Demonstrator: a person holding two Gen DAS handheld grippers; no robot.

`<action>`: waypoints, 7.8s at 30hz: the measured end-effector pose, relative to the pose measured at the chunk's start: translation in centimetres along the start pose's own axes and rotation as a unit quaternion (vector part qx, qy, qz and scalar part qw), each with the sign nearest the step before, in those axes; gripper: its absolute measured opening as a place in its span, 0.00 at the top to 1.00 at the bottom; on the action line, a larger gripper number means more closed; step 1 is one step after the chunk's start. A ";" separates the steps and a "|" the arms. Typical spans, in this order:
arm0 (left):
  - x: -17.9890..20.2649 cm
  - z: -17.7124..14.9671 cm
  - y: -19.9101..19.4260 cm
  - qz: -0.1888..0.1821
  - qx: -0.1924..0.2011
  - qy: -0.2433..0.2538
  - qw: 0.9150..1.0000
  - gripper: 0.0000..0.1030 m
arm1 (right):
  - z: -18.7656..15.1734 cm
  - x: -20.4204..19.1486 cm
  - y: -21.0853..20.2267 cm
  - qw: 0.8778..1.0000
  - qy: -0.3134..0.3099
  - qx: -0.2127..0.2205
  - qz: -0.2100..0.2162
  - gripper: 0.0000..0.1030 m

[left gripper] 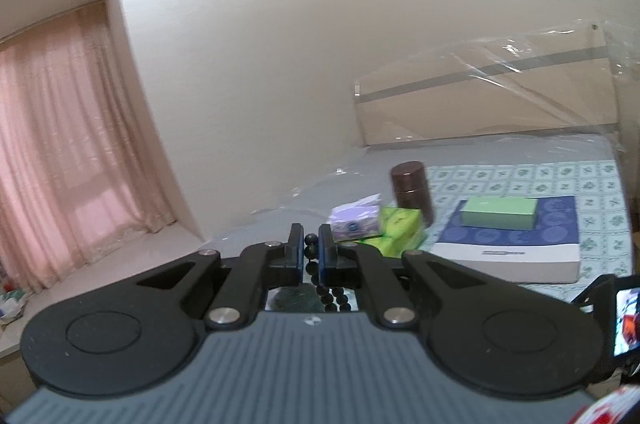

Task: Organize jewelry
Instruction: 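Lift the long bead string high above the orange tray, left gripper, then lower the bead string into the tray and open the left gripper, then move the open left gripper back over the table toward the small bead, then pinch the small bead off the tablecloth with the left gripper, then drop the small bead into the tray by opening the left gripper, then set the orange tray on the table and open the right gripper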

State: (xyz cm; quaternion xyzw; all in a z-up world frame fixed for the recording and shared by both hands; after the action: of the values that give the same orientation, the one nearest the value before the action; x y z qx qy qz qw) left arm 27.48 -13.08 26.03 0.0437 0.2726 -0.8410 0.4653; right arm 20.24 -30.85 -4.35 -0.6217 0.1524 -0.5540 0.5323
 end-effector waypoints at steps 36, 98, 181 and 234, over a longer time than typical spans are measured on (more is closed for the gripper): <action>13.0 -10.0 14.0 -0.123 -0.193 0.078 0.970 0.94 | -0.1 0.1 0.6 1.000 0.002 -0.002 0.010 0.89; 4.5 -37.4 2.7 -0.008 -0.277 -0.240 0.930 0.74 | -0.7 0.3 0.9 1.000 0.016 -0.008 0.017 0.87; 16.5 -23.9 8.6 -0.111 -0.184 -0.132 0.968 0.95 | -0.8 0.5 1.7 0.999 0.023 -0.008 0.034 0.85; 11.6 -33.1 -5.2 0.031 -0.240 -0.348 0.906 0.01 | -6.1 -1.0 -6.5 0.922 0.286 0.112 0.237 0.25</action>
State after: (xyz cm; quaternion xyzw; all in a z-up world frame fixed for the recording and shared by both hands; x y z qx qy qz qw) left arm 10.77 -3.17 -3.58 -0.3558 0.2854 -0.6972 0.5530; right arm 12.12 -30.55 -0.59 -0.3192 0.3778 -0.5795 0.6477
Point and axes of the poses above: each gripper's, at about its wrist camera, not at the fingertips, and y roughly the way its jaws point, x to its right, z to its top, the point moved 10 cm from there along y, roughly the way its jaws point, and after that the axes turned 13 degrees about -x, right-handed, at the moved point
